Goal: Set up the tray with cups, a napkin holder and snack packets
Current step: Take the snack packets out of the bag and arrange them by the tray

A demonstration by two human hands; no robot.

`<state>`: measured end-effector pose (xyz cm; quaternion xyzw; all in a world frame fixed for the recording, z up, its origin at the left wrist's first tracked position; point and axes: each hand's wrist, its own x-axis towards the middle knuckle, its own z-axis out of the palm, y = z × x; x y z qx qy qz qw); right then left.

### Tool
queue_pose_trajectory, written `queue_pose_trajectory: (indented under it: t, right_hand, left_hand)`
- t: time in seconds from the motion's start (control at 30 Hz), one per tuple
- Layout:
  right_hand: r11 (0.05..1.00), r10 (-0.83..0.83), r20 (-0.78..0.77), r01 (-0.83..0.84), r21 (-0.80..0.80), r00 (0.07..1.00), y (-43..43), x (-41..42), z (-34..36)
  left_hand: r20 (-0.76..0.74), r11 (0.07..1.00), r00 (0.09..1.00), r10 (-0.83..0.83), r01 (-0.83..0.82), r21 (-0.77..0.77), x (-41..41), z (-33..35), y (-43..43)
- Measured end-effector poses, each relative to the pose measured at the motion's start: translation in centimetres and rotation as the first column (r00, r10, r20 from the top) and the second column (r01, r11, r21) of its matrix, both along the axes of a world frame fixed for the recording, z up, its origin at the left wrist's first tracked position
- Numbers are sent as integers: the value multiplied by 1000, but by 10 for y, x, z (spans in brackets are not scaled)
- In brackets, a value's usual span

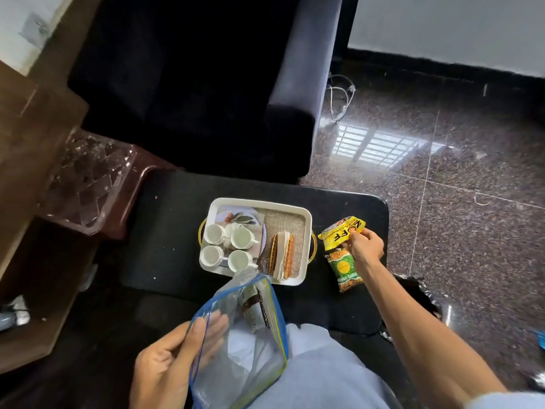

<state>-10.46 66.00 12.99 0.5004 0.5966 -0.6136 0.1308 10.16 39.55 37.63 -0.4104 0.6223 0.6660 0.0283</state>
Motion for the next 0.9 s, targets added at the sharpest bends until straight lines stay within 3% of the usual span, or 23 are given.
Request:
queue_pose_trajectory:
  t: [0.17,0.3,0.47,0.7,0.9]
  right_hand:
    - [991,-124,113,128,-28,986,0,-5,-29]
    - [991,-128,179,133,-15,975,-1,0,-35]
    - [992,-110,267,124,-35,957,4,19,-33]
    - [974,-178,212,203,-103,961,12,59,-13]
    - [926,-192,67,203,-317,979,18,90,58]
  left_hand:
    - [86,998,995,54,-50,-41,14,-11,-8]
    - [166,999,986,25,-29,24,15,-16,-13]
    - [164,995,984,67,-79,64,9,-16,-9]
    - [4,993,993,116,-116,28,-12,-10,9]
    - [-18,998,999,39,-38,48,-26,-11,2]
